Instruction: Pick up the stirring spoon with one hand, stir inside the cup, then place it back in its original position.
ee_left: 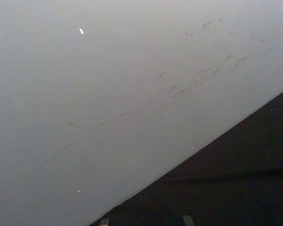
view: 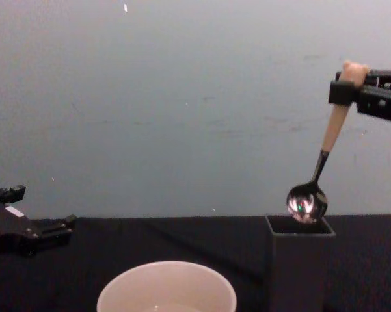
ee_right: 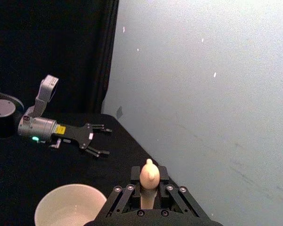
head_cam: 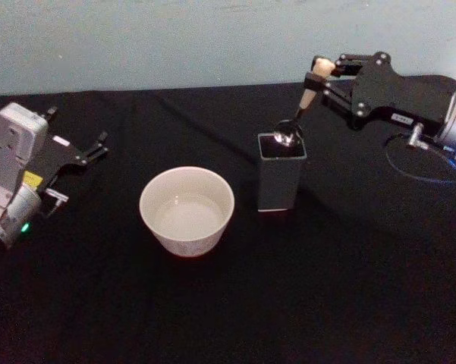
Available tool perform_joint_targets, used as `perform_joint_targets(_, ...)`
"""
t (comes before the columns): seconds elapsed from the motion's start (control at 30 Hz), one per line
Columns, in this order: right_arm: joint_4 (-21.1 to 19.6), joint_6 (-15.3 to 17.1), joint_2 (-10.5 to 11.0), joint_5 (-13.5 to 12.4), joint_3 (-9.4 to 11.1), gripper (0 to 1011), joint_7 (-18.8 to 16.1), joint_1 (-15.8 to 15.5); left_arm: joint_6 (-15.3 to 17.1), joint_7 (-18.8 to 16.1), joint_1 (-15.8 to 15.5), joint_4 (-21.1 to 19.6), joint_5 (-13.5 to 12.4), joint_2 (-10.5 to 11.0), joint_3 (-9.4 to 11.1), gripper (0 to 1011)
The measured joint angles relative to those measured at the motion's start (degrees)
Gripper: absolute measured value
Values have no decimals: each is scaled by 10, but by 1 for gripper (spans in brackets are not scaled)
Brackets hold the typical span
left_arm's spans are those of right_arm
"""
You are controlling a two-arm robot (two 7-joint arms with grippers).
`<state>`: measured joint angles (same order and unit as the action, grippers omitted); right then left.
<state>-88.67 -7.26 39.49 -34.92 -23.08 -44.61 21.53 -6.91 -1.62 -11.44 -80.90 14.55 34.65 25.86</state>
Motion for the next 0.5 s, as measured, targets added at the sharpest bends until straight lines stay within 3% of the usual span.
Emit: perform_joint_targets(0.5,40,0,-29,43,-32,212,20,15,0,0,0,0,0,0,0,1001)
